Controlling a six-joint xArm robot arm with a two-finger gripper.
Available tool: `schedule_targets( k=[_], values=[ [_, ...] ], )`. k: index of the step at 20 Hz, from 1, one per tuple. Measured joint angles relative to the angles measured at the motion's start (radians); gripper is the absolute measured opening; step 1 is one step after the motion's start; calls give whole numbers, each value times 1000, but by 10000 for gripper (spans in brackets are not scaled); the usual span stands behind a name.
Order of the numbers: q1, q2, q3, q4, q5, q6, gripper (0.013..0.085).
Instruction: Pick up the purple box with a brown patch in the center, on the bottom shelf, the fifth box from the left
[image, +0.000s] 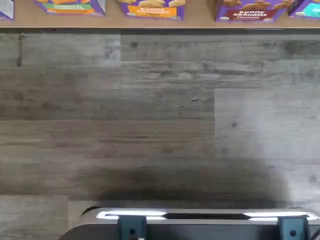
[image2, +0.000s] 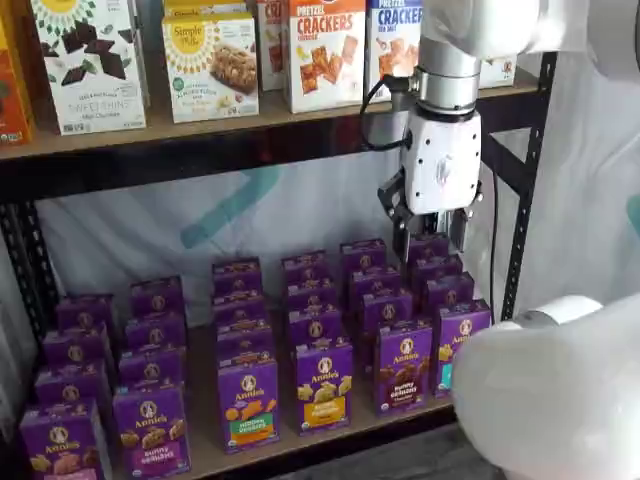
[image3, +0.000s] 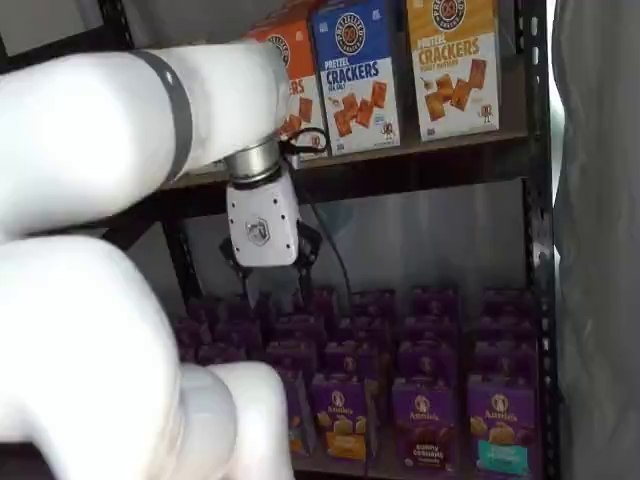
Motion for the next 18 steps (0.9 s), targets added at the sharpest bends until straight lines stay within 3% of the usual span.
schedule_targets(
  k=[2,9,18],
  values=[
    [21,-6,5,-38,-9,26,850],
    [4,-6,13,-28,-31,9,850],
    [3,25,56,-51,-113,14,850]
  ],
)
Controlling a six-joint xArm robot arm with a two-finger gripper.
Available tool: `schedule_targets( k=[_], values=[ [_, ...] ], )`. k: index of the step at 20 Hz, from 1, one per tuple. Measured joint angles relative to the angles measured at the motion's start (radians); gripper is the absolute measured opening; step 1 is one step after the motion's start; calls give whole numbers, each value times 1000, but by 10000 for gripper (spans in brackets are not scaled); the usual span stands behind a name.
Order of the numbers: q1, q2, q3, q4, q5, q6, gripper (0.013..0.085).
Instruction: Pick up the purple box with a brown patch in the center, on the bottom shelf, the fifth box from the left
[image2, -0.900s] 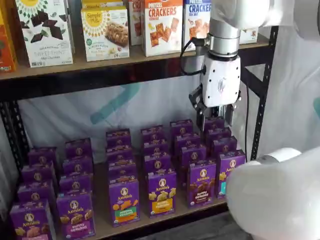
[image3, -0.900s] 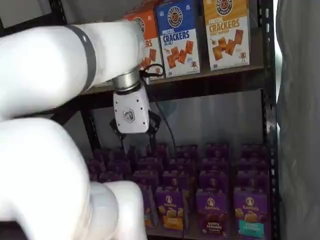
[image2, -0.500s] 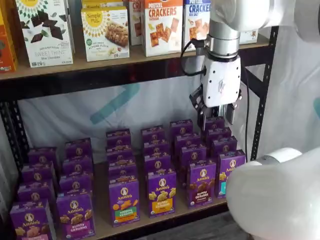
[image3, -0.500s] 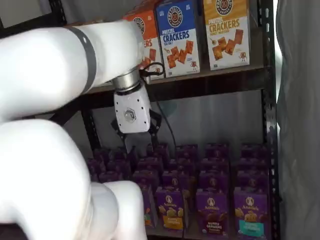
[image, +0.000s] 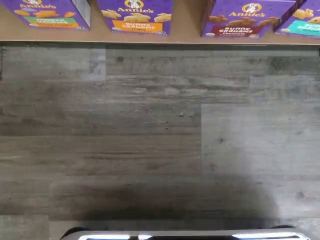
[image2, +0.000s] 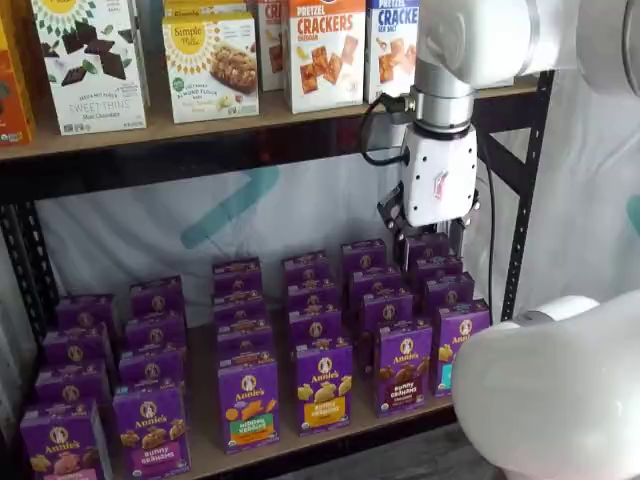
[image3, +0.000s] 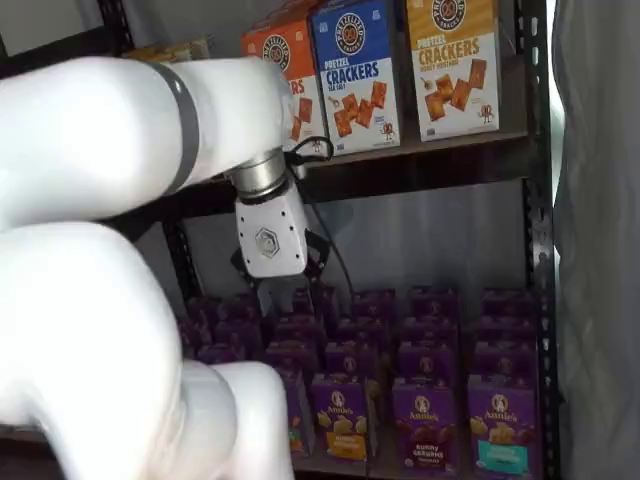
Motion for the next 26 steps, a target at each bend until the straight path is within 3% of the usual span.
schedule_targets(
  k=[13,22,26],
  values=[
    [19,141,105,-9,-208,28,850],
    [-11,317,159,-20,-427,10,850],
    [-41,424,169,-4,-548,-29,850]
  ],
)
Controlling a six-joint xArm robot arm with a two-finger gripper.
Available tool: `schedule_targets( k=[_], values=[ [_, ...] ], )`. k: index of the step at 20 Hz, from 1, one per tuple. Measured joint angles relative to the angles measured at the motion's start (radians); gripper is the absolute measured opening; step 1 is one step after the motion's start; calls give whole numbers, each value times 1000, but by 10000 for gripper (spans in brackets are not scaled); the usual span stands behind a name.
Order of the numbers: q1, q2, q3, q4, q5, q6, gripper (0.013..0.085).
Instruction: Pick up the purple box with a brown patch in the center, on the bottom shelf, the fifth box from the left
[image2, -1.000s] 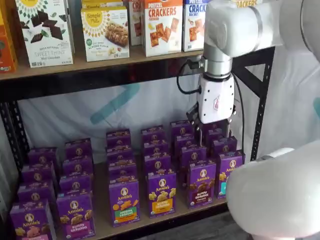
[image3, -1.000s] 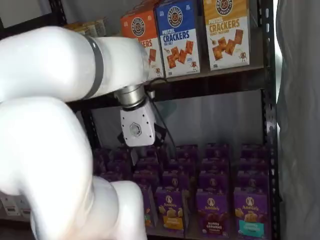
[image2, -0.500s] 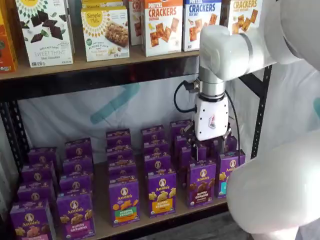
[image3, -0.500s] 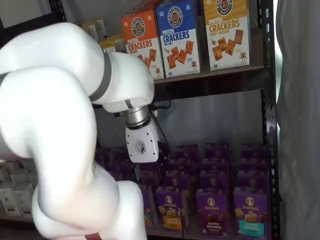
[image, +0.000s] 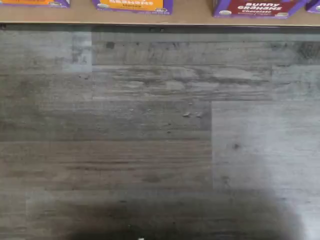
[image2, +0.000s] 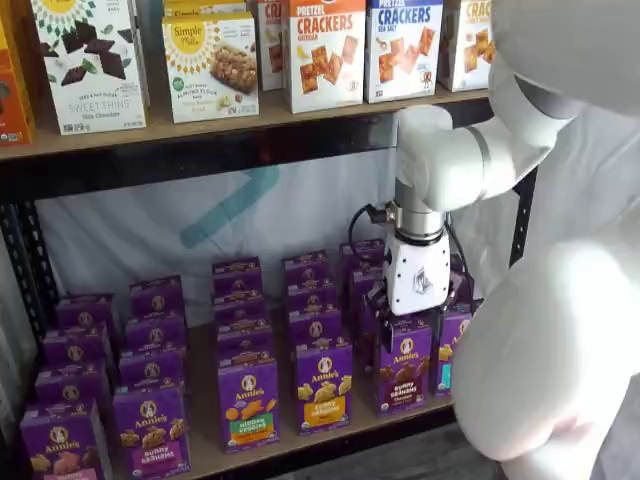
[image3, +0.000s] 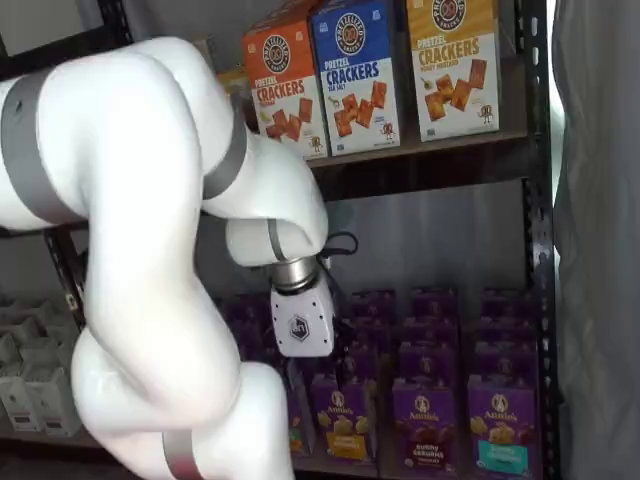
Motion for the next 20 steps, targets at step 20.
schedule_targets(
  k=[20],
  values=[
    [-122,513,-111,-60,-400,-66,850]
  ],
)
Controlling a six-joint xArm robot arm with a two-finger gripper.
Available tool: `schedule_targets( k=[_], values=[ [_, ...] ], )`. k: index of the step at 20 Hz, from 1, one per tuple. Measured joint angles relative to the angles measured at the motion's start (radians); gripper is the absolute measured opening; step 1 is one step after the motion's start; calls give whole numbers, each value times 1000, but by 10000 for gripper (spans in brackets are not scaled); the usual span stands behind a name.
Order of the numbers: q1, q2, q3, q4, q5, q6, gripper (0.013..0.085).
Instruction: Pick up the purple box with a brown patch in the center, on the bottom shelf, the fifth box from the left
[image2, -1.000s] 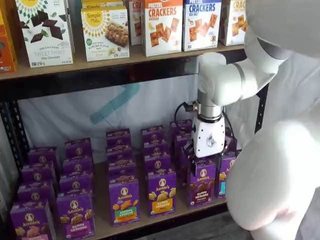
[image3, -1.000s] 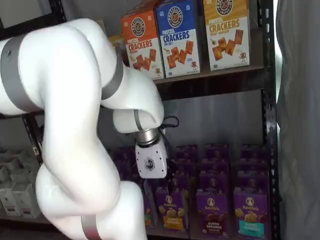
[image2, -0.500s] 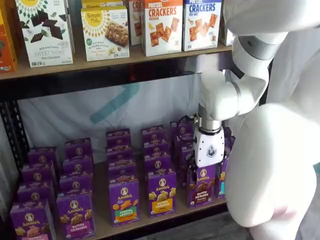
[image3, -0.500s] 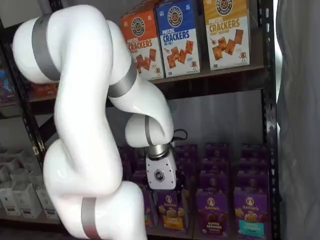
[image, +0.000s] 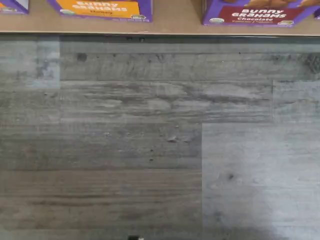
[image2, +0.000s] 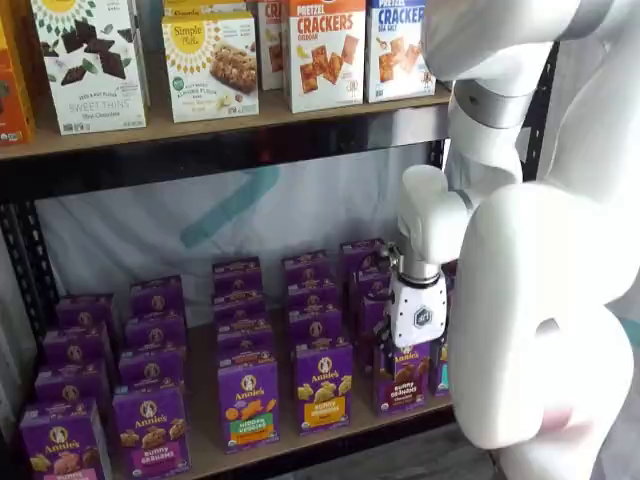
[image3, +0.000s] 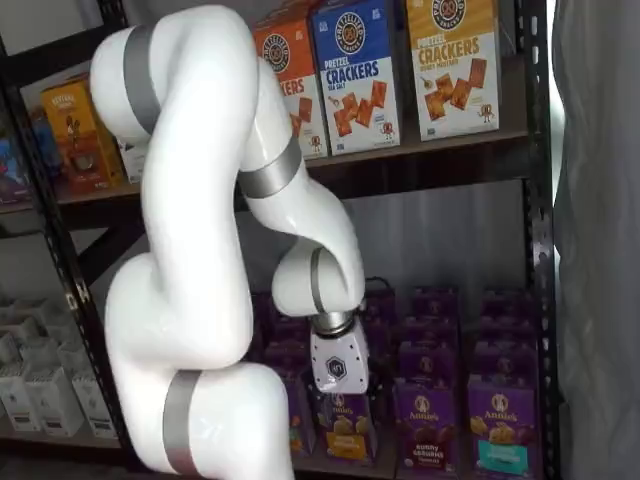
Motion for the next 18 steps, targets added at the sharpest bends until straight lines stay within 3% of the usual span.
schedule_targets(
  k=[7,14,18],
  values=[
    [-37,139,-82,-33,-61,-4,850],
    [-63,248,-169,-17,-89,-46,850],
    [-81,306,-220,-32,-99,-50,850]
  ],
)
